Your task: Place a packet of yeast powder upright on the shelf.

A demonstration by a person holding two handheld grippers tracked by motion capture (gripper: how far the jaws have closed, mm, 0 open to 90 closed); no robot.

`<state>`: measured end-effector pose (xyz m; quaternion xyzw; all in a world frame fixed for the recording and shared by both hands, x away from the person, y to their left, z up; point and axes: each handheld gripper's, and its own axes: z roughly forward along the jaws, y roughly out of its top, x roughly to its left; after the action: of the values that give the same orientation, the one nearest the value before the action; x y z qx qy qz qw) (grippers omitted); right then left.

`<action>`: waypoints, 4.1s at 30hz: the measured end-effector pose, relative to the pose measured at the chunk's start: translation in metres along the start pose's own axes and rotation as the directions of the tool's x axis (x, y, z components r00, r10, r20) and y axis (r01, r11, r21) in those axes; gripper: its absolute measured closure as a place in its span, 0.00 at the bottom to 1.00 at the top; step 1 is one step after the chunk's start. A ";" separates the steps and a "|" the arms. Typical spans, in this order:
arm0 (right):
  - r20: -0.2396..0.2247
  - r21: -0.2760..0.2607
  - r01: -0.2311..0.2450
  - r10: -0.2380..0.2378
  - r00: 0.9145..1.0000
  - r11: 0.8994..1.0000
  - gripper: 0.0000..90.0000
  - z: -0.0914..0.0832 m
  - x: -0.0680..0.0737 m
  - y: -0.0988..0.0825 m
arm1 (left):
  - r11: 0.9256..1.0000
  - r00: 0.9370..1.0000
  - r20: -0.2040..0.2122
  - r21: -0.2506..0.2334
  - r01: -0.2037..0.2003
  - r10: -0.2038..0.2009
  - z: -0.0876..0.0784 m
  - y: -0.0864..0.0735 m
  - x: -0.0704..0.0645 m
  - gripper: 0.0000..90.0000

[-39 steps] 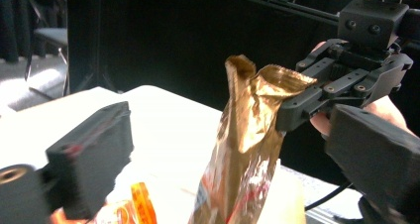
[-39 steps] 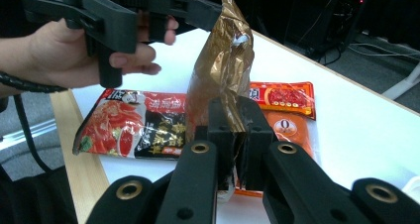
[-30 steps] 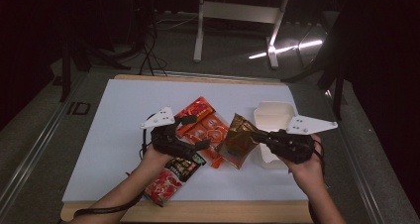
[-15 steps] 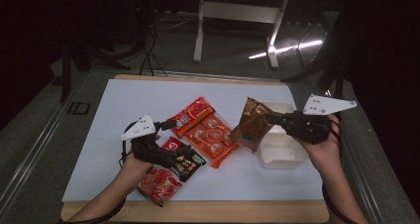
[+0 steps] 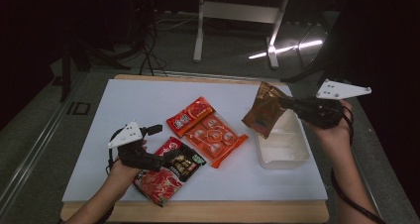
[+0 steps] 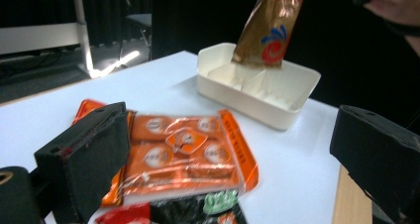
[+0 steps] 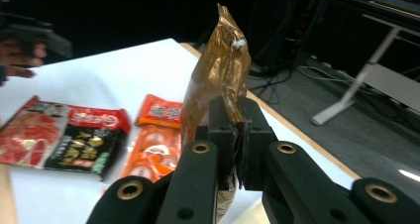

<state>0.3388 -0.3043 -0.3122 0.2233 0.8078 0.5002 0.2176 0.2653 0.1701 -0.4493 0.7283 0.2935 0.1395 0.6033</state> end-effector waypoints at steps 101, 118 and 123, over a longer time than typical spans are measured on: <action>-0.075 0.061 -0.055 0.060 0.995 0.997 0.96 0.094 -0.123 -0.080 | 0.993 0.987 -0.114 -0.004 0.115 -0.114 -0.033 -0.057 0.029 0.03; 0.087 0.055 -0.168 0.163 0.983 0.984 0.79 0.059 -0.132 -0.093 | 0.994 0.986 -0.122 0.000 0.113 -0.112 -0.033 -0.058 0.030 0.03; 0.096 0.001 -0.131 0.130 0.987 0.991 0.76 0.046 -0.124 -0.073 | 0.994 0.987 -0.119 0.000 0.107 -0.106 -0.033 -0.058 0.030 0.03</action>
<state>0.4545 -0.3720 -0.3810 0.3001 0.7819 0.4992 0.2221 0.2554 0.2196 -0.5021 0.7039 0.3679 0.1492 0.5890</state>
